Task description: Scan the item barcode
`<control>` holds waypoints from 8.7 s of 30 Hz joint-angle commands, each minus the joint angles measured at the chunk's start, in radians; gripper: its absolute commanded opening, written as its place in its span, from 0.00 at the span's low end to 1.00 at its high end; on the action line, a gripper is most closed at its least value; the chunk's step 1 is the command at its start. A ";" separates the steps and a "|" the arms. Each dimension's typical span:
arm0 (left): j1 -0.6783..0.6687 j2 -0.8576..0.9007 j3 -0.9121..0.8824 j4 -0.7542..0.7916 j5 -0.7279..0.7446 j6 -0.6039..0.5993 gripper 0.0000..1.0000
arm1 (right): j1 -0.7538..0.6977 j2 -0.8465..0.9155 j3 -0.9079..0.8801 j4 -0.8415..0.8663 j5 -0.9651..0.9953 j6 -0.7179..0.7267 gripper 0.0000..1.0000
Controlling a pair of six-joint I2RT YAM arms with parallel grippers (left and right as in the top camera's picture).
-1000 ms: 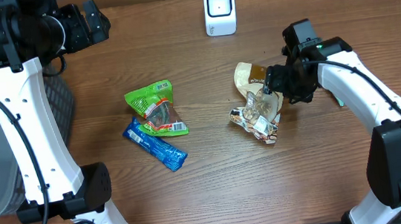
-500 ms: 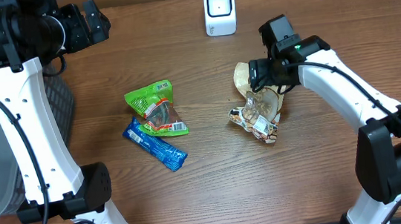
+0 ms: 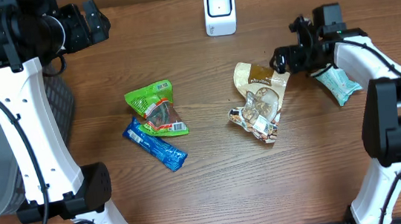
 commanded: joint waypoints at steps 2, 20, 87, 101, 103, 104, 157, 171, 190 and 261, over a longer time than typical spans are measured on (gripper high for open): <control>0.001 0.008 0.000 0.000 -0.006 0.005 1.00 | -0.012 0.046 0.015 -0.060 -0.235 -0.107 1.00; 0.001 0.008 0.000 0.000 -0.006 0.005 1.00 | 0.250 0.079 -0.018 -0.261 -0.049 0.196 0.12; 0.002 0.008 0.000 0.000 -0.006 0.005 1.00 | 0.128 0.115 0.473 -0.776 -0.187 -0.409 0.93; 0.002 0.008 0.000 0.000 -0.006 0.005 1.00 | 0.163 0.104 0.533 -0.454 0.121 -0.490 0.96; 0.002 0.008 0.000 0.000 -0.006 0.005 1.00 | 0.156 0.121 0.525 -0.451 0.117 -0.493 0.96; 0.002 0.008 0.000 0.000 -0.006 0.005 1.00 | 0.150 0.140 0.524 -0.462 0.101 -0.494 0.96; 0.002 0.008 0.000 0.000 -0.006 0.005 1.00 | 0.479 0.207 0.779 -0.273 1.286 -0.127 0.04; 0.002 0.008 0.000 0.000 -0.006 0.005 1.00 | 0.480 0.218 0.720 -0.044 1.245 -0.482 0.04; 0.002 0.008 0.000 0.000 -0.006 0.005 1.00 | 0.484 0.218 0.720 -0.197 1.230 -0.511 0.04; 0.002 0.008 0.000 0.000 -0.006 0.005 1.00 | 0.558 -0.228 0.720 -0.401 1.123 -0.435 0.04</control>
